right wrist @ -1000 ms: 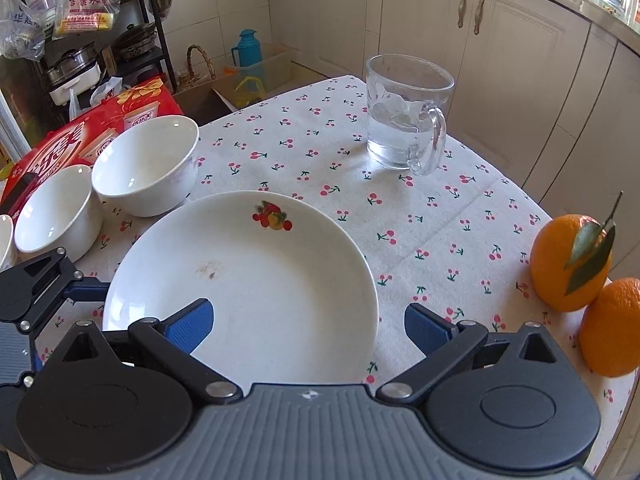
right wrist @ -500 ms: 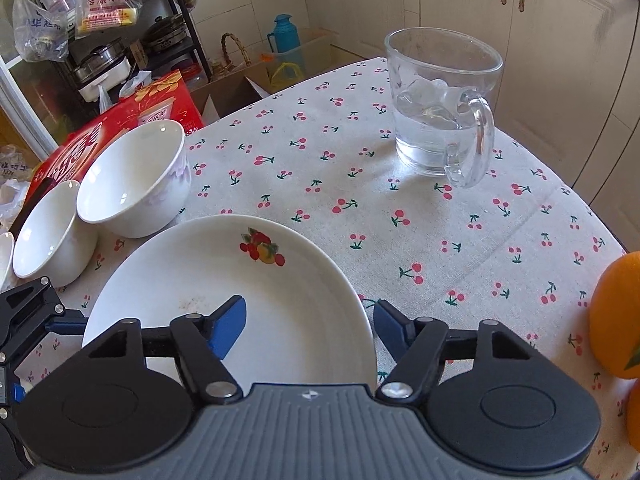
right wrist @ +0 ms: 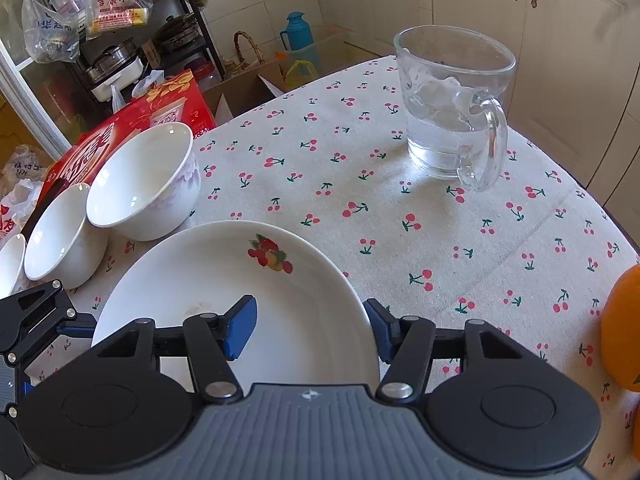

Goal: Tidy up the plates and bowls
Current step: 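Carry the flat fruit-print plate with the right tool over the deep-plate stack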

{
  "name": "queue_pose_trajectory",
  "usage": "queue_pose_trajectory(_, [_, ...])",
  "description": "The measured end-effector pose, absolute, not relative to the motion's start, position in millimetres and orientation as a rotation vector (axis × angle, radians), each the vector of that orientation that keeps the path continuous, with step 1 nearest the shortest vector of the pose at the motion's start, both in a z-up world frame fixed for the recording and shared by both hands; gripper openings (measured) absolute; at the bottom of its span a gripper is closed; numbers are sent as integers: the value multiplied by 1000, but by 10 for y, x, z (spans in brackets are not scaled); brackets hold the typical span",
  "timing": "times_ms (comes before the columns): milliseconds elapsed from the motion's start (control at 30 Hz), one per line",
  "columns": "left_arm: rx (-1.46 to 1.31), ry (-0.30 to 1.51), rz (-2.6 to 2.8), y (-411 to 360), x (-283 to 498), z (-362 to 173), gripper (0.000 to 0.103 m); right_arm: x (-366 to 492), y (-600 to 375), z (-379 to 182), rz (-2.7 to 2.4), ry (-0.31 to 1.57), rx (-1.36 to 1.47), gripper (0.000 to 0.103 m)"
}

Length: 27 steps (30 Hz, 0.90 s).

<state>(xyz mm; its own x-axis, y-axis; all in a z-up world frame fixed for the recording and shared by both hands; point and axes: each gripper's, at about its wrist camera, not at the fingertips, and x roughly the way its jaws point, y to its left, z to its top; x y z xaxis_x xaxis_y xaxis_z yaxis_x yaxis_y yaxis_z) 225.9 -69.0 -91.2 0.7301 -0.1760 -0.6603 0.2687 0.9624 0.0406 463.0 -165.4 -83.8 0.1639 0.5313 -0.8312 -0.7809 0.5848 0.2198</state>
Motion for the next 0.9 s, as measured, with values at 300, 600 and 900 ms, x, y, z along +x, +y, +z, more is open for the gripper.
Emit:
queue_pose_trajectory(300, [146, 722, -293, -658, 2131, -861, 89, 4494, -1778, -785, 941, 1056, -223, 65])
queue_pose_trajectory(600, [168, 702, -339, -659, 1857, -661, 89, 4152, -1923, -585, 921, 1044, -187, 65])
queue_pose_trajectory(900, [206, 690, -412, -710, 1552, -491, 89, 3671, -2181, -368, 881, 1015, -144, 65])
